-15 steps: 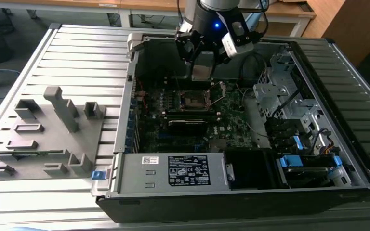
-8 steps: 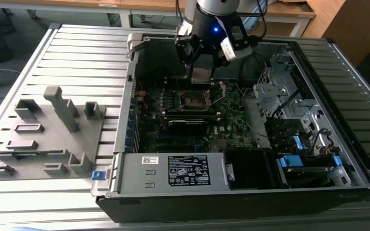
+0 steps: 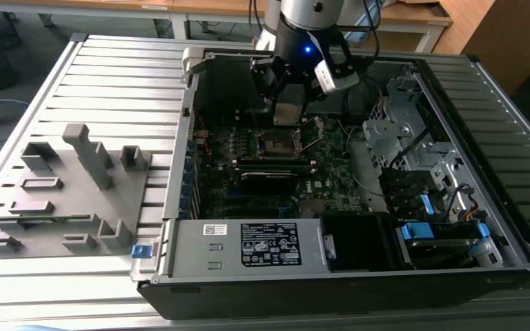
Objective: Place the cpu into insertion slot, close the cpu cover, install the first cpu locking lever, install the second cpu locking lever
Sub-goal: 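Place the cpu into insertion slot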
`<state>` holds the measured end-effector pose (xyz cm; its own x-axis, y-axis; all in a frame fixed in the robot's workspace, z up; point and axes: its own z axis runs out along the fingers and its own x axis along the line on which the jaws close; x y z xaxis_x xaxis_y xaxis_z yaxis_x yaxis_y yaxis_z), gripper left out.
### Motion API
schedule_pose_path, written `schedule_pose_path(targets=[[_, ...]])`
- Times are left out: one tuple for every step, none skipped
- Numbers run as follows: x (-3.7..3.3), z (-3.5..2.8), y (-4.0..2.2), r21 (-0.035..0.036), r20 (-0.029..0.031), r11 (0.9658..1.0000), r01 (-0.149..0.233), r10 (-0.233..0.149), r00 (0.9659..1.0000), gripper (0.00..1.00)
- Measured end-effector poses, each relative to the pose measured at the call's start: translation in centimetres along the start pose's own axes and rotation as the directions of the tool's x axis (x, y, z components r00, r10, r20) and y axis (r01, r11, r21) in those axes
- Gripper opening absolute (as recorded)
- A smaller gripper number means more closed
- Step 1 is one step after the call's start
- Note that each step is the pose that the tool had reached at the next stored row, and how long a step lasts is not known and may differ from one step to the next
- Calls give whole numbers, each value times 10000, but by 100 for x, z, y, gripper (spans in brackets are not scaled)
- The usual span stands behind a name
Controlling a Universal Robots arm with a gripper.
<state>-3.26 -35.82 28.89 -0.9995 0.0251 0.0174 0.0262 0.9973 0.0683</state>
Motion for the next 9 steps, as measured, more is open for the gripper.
schedule_pose_path(targets=[[0,2,0,5,1,10000,0,0,10000,54],[0,11,-1,2,2,10000,0,0,10000,54],[1,27,-2,7,2,10000,0,0,10000,54],[0,45,-3,11,2,10000,-1,1,10000,54],[0,64,-4,12,2,10000,0,0,10000,54],[0,82,-6,12,2,10000,0,0,10000,54],[0,100,-7,14,1,10000,0,0,10000,54],[0,118,-8,13,2,10000,-1,1,10000,54],[0,136,-9,14,2,10000,0,0,10000,54]])
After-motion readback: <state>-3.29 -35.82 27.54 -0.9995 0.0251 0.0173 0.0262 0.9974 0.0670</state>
